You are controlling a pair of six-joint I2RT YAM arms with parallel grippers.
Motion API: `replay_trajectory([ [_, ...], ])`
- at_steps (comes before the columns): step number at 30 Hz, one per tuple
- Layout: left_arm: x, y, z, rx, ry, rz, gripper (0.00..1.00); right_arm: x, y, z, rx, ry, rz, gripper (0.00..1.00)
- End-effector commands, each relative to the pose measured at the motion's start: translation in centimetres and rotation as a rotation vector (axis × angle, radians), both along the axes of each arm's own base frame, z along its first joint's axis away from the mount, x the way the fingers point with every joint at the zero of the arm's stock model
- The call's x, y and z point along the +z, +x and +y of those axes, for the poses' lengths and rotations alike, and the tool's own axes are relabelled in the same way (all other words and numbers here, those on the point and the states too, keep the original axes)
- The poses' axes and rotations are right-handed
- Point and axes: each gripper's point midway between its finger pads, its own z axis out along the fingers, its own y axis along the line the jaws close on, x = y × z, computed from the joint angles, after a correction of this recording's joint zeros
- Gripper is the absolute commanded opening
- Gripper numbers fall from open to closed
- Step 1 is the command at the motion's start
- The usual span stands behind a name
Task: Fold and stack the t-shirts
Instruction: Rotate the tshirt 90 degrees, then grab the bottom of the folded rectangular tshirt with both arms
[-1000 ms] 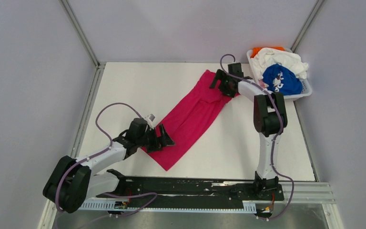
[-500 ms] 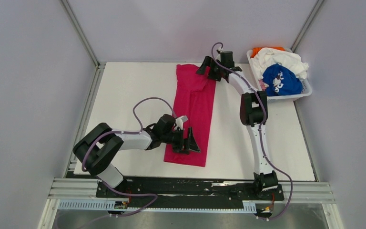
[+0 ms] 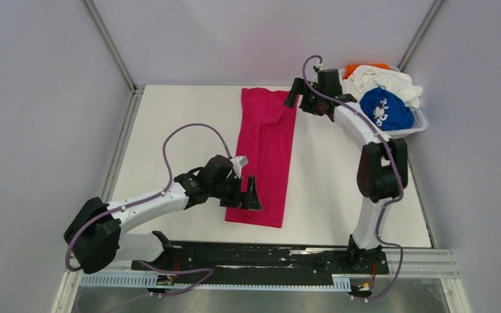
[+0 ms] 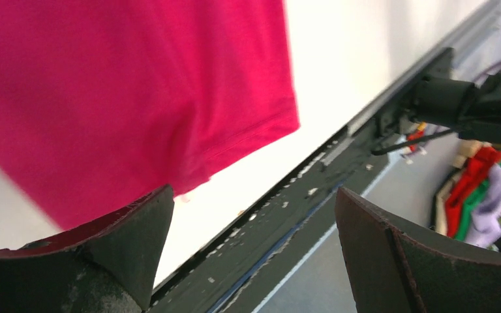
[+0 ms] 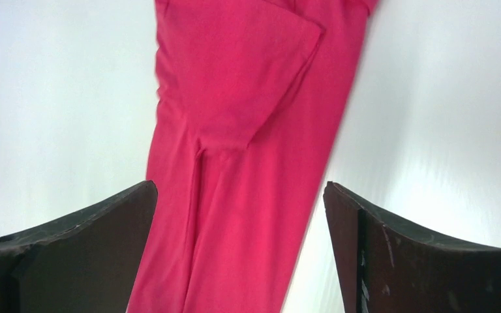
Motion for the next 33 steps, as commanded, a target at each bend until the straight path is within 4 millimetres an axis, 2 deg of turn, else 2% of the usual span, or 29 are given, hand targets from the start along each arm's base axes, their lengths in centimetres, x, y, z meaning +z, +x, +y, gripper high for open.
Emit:
replay_trajectory([
  [1, -0.5, 0.0, 5.0, 0.102, 0.224, -0.044, 1.00, 2.1, -7.6, -0.5, -0.071, 0.018, 0.021, 1.00],
  [5, -0.9, 0.2, 8.4, 0.216, 0.347, -0.071, 1.00, -0.2, -16.5, 0.5, -0.068, 0.058, 0.127, 1.00],
  [7, -1.3, 0.1, 9.3, 0.254, 0.367, -0.068, 1.00, -1.1, -20.1, 1.4, -0.043, 0.067, 0.166, 1.00],
  [12, -2.3, 0.0, 9.6, 0.311, 0.349, -0.052, 0.95, -4.1, -28.5, 3.5, 0.045, 0.074, 0.311, 0.98],
  [16, -3.3, 0.3, 9.4, 0.324, 0.358, -0.038, 0.86, -5.6, -33.3, 5.1, 0.115, 0.092, 0.430, 0.93],
  [21, -4.8, 0.8, 8.8, 0.306, 0.384, -0.022, 0.75, -7.9, -37.1, 6.4, 0.179, 0.057, 0.550, 0.83],
  [27, -6.2, 1.0, 8.4, 0.261, 0.426, -0.010, 0.63, -9.9, -39.6, 7.9, 0.233, 0.006, 0.647, 0.63],
  [33, -7.5, 0.0, 8.2, 0.199, 0.440, 0.034, 0.61, -11.3, -41.0, 7.4, 0.213, -0.058, 0.696, 0.59],
])
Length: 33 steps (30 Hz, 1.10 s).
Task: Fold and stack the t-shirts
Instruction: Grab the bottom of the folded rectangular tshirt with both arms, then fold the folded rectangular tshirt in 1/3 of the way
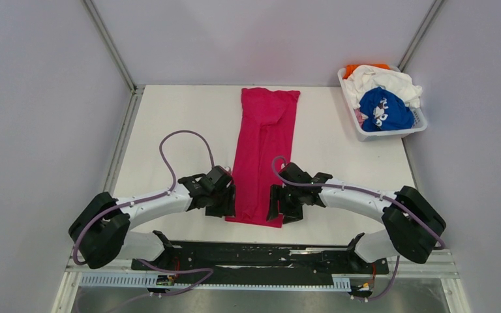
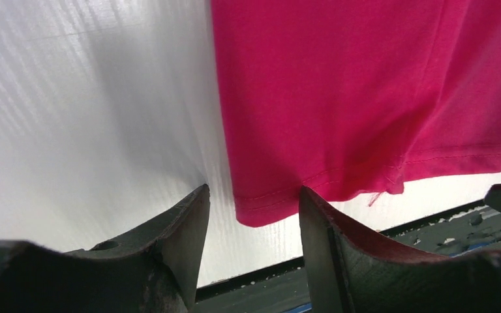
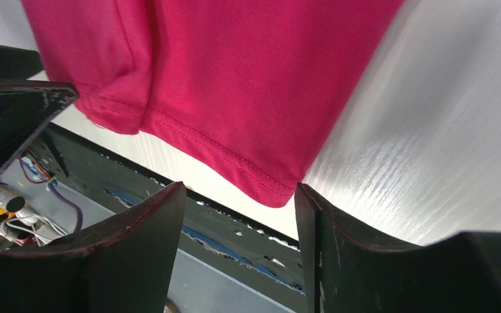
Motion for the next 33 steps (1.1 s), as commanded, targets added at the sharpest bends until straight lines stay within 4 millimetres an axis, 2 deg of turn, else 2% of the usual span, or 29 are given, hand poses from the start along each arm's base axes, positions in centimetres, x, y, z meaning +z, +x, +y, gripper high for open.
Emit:
replay_trajectory([
  [1, -0.6, -0.2, -0.6, -0.045, -0.014, 0.016, 0.60, -0.4, -0.8, -0.2, -0.028, -0.034, 0.030, 0.59],
  [4, -1.1, -0.2, -0.7, -0.048, -0.009, 0.027, 0.54, -1.0, -0.8, -0.7, -0.040, -0.063, 0.034, 0.59],
  [12, -1.6, -0.6, -0.2, -0.056, 0.014, 0.043, 0.18, -2.7, -0.4, -0.8, -0.027, -0.126, 0.032, 0.55],
  [14, -1.5, -0.5, 0.0, -0.053, 0.025, 0.039, 0.08, -2.9, -0.5, -0.4, -0.015, -0.124, 0.041, 0.49],
  [16, -1.4, -0.5, 0.3, -0.047, 0.040, 0.037, 0.00, -3.0, -0.9, -0.1, -0.001, -0.119, 0.048, 0.33],
  [18, -1.2, -0.5, 0.7, -0.042, 0.055, 0.033, 0.00, -2.9, -1.3, -0.2, 0.005, -0.114, 0.054, 0.21],
  [22, -0.8, -0.9, 2.0, -0.028, 0.096, 0.030, 0.00, -2.9, -2.3, -1.6, -0.011, -0.138, 0.066, 0.00],
  [25, -0.5, -1.6, 2.9, -0.009, 0.115, 0.041, 0.00, -3.0, -3.2, -2.3, -0.005, -0.134, 0.084, 0.00],
  [28, -0.2, -3.2, 1.9, -0.015, 0.023, 0.099, 0.00, -2.7, -3.9, -2.1, 0.033, -0.096, 0.090, 0.00],
  [33, 0.8, -4.6, 1.9, 0.006, -0.064, 0.101, 0.00, -1.2, -4.6, -1.0, 0.082, 0.016, 0.076, 0.00],
])
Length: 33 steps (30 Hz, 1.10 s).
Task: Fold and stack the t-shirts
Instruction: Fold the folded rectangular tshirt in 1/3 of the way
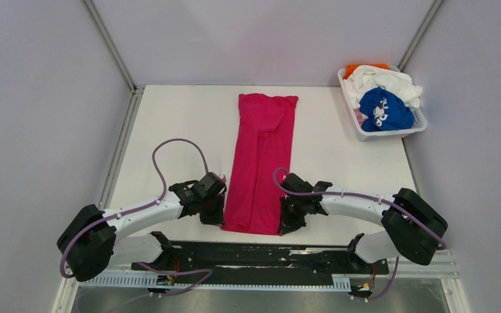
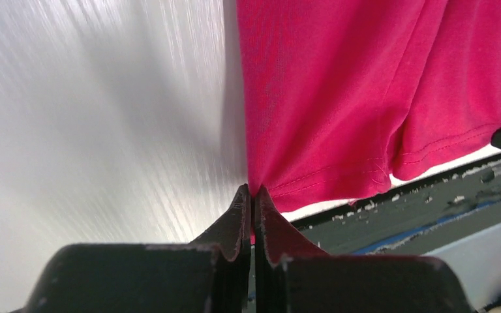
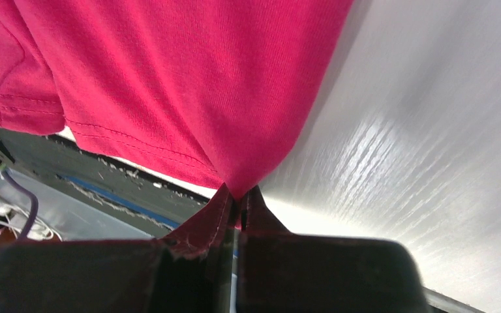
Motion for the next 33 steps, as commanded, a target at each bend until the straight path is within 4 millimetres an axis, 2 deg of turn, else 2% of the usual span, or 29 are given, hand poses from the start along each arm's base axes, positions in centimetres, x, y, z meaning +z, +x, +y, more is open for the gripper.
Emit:
replay_trajectory([
  [1, 1.1, -1.6, 0.5, 0.023, -0.049, 0.026, 0.00, 1.5, -0.8, 0.6, 0.053, 0.087, -0.012, 0.00],
  [8, 5.6, -1.1, -2.6, -0.019, -0.291, -0.063, 0.00, 4.4, 0.0, 1.9, 0.064, 0.185, -0.085, 0.00],
  [12, 7.3, 0.1, -3.5, -0.012, -0.339, -0.122, 0.00, 6.0, 0.9, 2.7, 0.066, 0.230, -0.109, 0.00],
  [13, 7.2, 0.4, -3.5, -0.005, -0.326, -0.128, 0.00, 6.5, 1.2, 2.9, 0.061, 0.245, -0.106, 0.00],
  [17, 7.5, 3.3, -3.9, 0.026, -0.267, -0.203, 0.00, 7.1, 3.1, 2.9, 0.026, 0.262, -0.109, 0.00],
  [18, 8.2, 4.1, -4.4, 0.022, -0.271, -0.225, 0.00, 7.2, 3.6, 2.8, 0.020, 0.262, -0.116, 0.00],
  [23, 8.6, 7.8, -6.0, 0.041, -0.251, -0.227, 0.00, 8.0, 7.1, 2.3, -0.007, 0.271, -0.166, 0.00],
  [26, 8.4, 9.9, -6.0, 0.055, -0.201, -0.228, 0.00, 8.3, 9.9, 1.8, -0.045, 0.266, -0.193, 0.00],
  [31, 8.8, 15.3, -5.6, 0.108, -0.142, -0.269, 0.00, 9.0, 15.0, 1.1, -0.089, 0.255, -0.245, 0.00],
  [32, 8.2, 16.1, -5.5, 0.117, -0.122, -0.262, 0.00, 9.1, 16.1, 1.0, -0.094, 0.249, -0.263, 0.00],
  [33, 9.1, 17.4, -5.3, 0.127, -0.125, -0.283, 0.00, 9.3, 17.0, 0.8, -0.100, 0.244, -0.277, 0.00],
])
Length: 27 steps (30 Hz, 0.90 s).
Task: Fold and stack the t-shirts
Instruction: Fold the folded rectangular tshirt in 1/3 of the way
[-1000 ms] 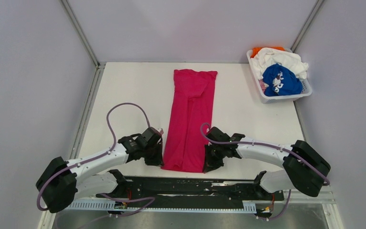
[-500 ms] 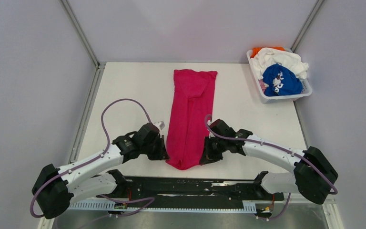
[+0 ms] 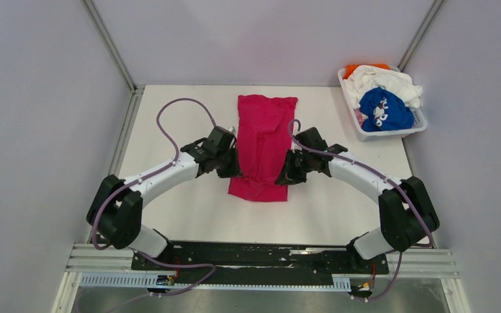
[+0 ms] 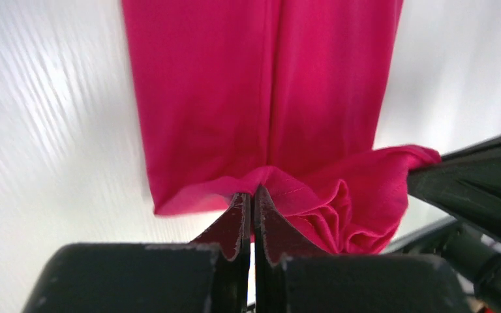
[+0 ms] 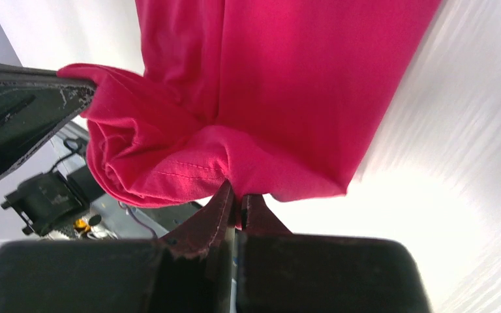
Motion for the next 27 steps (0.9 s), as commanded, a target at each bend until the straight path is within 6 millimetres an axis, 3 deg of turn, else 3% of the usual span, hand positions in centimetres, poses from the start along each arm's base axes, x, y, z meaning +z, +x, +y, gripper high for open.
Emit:
replay_trajectory([
  [1, 1.0, 5.4, 0.8, 0.042, 0.051, -0.072, 0.00, 2.1, 5.1, 0.1, 0.002, 0.015, -0.125, 0.00],
  [10, 1.9, 12.0, 1.0, 0.048, 0.104, -0.132, 0.00, 2.8, 12.2, -2.1, -0.110, 0.000, -0.168, 0.00],
  [17, 1.6, 15.6, 0.4, 0.019, 0.132, -0.146, 0.00, 2.5, 15.1, -3.2, -0.142, -0.004, -0.179, 0.00],
  [27, 0.4, 19.1, 1.0, 0.042, 0.143, -0.144, 0.00, 2.0, 19.1, -4.5, -0.139, 0.011, -0.228, 0.00],
])
